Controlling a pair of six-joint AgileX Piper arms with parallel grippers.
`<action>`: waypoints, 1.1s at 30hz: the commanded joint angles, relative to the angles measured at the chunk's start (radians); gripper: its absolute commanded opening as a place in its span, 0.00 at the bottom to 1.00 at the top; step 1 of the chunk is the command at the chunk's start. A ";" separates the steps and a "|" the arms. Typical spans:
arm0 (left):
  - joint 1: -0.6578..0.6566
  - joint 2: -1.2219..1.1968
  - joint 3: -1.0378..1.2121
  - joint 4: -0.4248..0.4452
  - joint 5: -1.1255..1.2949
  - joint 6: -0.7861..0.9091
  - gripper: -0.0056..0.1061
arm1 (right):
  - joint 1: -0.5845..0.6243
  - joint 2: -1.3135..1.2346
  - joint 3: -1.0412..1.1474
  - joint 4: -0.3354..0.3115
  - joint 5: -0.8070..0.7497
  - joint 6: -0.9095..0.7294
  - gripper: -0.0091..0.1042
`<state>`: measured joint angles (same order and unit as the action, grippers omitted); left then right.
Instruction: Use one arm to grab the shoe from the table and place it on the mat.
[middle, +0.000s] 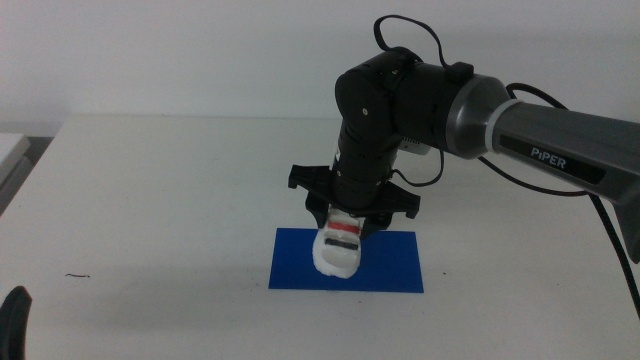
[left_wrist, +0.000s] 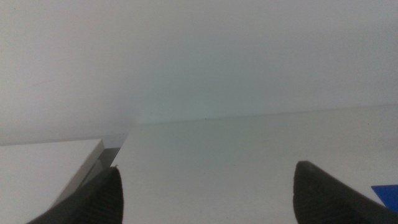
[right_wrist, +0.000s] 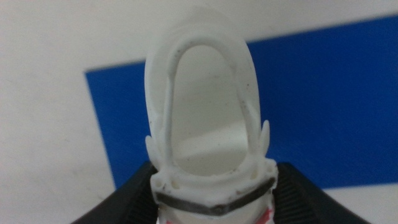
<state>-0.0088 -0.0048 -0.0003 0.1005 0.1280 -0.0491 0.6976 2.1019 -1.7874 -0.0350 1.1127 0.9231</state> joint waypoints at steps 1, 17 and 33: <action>0.000 0.005 0.000 -0.004 -0.012 -0.001 0.89 | 0.000 -0.002 -0.008 -0.005 -0.038 0.001 0.22; 0.000 0.005 0.000 -0.004 -0.012 -0.001 0.89 | 0.000 -0.002 -0.008 -0.063 -0.075 0.572 0.22; 0.000 0.005 0.000 -0.004 -0.012 -0.001 0.89 | -0.069 0.063 -0.008 0.118 0.013 1.218 0.22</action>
<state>-0.0088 -0.0048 -0.0003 0.1005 0.1280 -0.0491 0.6454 2.1660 -1.7895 0.0643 1.1225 2.1167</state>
